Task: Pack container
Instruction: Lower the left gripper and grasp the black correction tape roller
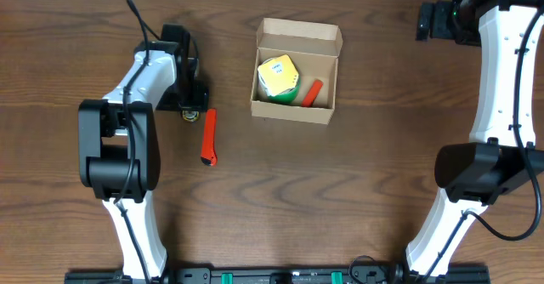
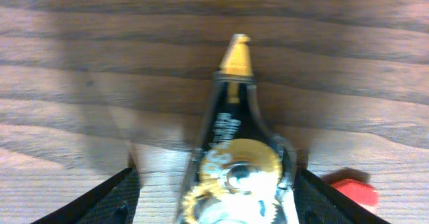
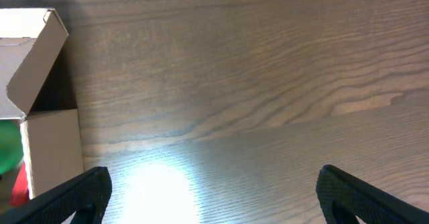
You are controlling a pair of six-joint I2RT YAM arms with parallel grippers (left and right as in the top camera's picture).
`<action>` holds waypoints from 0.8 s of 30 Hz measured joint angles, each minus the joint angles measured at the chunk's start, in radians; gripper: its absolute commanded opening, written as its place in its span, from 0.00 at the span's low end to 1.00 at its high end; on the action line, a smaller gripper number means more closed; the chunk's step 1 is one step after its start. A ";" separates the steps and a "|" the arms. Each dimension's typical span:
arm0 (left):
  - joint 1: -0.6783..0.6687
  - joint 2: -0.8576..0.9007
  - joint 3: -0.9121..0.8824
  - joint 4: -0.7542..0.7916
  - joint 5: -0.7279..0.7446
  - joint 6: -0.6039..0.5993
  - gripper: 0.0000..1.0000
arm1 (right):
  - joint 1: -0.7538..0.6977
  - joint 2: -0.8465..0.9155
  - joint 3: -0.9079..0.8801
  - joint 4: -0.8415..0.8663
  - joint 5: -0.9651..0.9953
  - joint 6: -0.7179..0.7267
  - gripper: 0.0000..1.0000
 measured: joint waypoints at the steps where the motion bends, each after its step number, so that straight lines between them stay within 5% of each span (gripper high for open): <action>1: -0.006 0.000 0.000 0.001 0.000 0.005 0.71 | 0.000 0.000 0.000 0.000 0.000 0.000 0.99; 11: -0.050 0.002 0.002 0.002 0.000 0.036 0.63 | 0.000 0.000 0.000 0.000 0.000 0.000 0.99; 24: -0.049 0.003 0.006 0.002 0.004 0.029 0.36 | 0.000 0.000 0.000 0.000 0.000 0.000 0.99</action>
